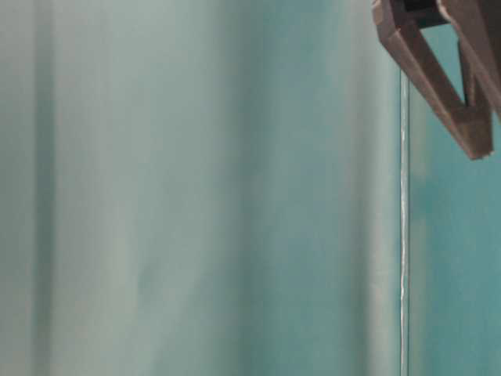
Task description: Insert the wire through the hole in the metal fitting marked with a red label. (retake)
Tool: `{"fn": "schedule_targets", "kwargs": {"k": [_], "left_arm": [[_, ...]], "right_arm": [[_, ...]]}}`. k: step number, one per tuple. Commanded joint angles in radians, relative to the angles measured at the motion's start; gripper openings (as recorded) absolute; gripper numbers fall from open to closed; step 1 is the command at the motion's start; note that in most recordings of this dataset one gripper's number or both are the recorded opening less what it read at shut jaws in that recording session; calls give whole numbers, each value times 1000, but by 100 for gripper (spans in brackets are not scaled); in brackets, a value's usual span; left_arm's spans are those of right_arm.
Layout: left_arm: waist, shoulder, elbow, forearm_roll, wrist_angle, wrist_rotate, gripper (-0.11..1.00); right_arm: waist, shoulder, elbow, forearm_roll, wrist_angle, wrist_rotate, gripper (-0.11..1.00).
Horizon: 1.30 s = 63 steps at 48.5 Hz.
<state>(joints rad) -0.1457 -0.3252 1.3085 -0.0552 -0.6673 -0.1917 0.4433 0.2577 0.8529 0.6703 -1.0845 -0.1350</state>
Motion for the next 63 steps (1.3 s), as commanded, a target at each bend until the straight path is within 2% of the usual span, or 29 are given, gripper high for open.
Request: {"fn": "schedule_targets", "kwargs": {"k": [1,17,34,63], "left_arm": [[15,-15,-6,5,-5,2,70],[44,-17,-8,9,-5,6,70],[44,-17,-20,9,-6,98,70],[49,-17,-15,8,-5,101,69]], "right_arm": [[-8,-41,-2,-2,-5,-2,71],[-21,-92,41,-2,-5,0,71],[-37,-120,63,0,-3,5,71],[-44,-120,63,0,-3,8,71]]}}
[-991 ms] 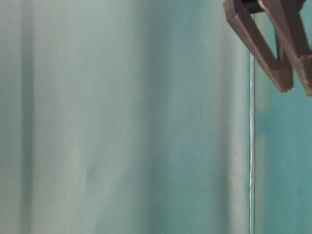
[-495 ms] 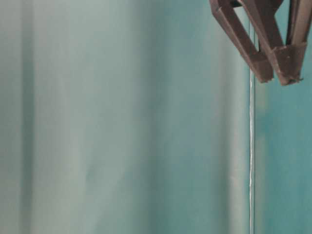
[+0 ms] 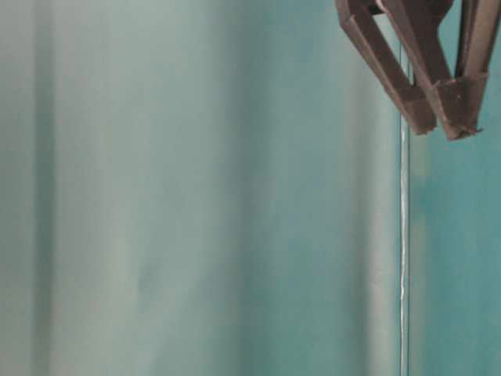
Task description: Insert the wire through the hole in the metal fitting marked with a red label. (retake)
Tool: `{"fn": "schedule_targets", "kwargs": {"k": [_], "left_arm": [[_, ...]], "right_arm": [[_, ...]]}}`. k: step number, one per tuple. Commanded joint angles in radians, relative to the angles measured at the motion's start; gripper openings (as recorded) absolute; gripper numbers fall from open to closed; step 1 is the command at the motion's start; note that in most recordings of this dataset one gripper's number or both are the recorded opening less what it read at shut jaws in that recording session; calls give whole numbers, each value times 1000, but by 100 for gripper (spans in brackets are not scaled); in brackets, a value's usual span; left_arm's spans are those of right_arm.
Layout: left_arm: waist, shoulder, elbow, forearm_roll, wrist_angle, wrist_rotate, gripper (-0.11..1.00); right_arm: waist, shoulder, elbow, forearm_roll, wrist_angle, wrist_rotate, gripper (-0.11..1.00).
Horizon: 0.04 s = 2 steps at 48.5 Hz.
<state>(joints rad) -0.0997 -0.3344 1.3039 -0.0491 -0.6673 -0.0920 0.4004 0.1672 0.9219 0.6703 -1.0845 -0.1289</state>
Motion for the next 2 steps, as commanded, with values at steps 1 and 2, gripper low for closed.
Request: {"fn": "schedule_targets", "kwargs": {"k": [1,2], "left_arm": [[5,-8,-11,3,-5,2,69],[3,-8,-12,3,-5,2,69]], "right_arm": [[-3,-31,-6,0,-2,2,71],[-3,-29,-6,0,0,2,71]]}}
